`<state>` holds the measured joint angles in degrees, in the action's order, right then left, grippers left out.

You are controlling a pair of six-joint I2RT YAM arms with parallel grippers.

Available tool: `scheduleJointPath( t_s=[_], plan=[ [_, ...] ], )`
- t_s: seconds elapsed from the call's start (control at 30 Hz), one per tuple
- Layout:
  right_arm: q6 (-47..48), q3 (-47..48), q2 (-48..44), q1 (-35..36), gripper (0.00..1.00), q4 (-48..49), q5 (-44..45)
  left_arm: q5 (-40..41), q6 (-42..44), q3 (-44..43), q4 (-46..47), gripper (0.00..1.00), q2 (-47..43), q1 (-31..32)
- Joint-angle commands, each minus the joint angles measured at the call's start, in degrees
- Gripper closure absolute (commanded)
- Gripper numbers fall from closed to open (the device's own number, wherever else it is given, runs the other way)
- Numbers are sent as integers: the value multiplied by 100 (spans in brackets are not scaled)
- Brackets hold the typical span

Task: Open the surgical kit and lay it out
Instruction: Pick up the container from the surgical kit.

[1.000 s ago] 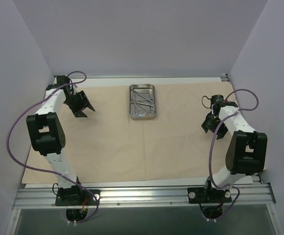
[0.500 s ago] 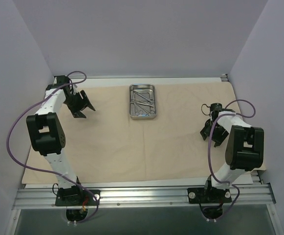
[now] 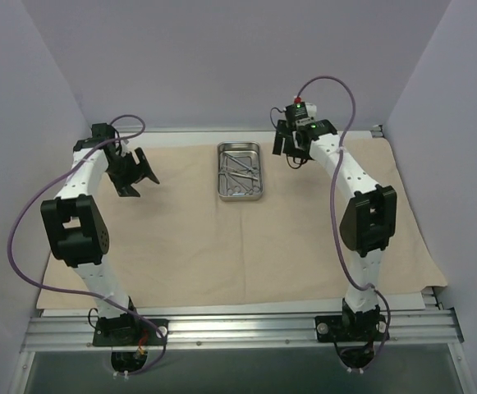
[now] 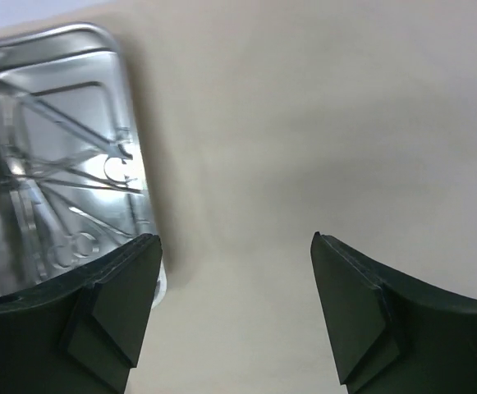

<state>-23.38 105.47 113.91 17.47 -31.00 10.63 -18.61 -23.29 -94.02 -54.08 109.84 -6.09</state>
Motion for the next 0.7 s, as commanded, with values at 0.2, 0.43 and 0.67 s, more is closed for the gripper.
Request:
scheduleJointPath(
  t_s=[0.2, 0.43, 0.67],
  plan=[
    [649, 1950, 1861, 309, 21, -187, -1379, 261, 167, 32, -391, 16, -719, 257],
    [800, 2364, 2443, 388, 22, -248, -1670, 218, 88, 42, -533, 17, -754, 292],
    [703, 2452, 2715, 459, 34, -204, -1784, 270, 52, -3, -621, 18, -745, 406]
  ],
)
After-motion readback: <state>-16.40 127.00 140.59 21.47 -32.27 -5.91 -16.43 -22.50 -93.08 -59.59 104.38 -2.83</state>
